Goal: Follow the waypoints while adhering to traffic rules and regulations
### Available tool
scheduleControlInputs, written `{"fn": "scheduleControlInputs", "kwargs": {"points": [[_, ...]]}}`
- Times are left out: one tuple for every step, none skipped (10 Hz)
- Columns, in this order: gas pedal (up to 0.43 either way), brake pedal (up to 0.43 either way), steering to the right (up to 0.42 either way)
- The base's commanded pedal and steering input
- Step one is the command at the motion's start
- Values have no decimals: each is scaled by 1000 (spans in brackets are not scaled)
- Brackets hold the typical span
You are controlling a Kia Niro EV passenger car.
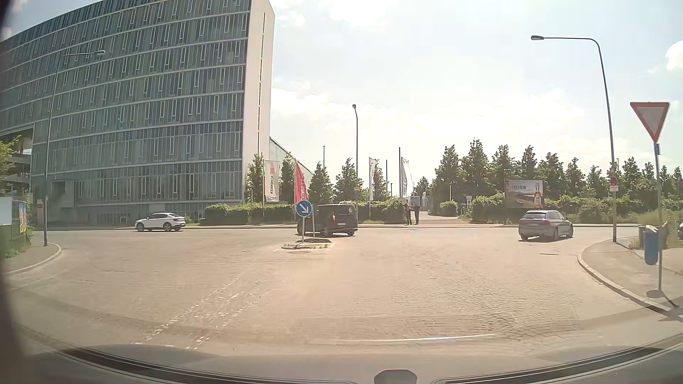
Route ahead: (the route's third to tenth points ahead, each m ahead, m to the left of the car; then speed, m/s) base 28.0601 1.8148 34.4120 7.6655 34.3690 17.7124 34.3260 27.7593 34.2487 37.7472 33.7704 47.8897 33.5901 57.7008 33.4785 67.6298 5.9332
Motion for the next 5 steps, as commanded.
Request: {"fn": "scheduleControlInputs", "kwargs": {"points": [[0, 30, 6], [0, 30, 7], [0, 30, 8], [0, 30, 8], [0, 30, 8]]}}
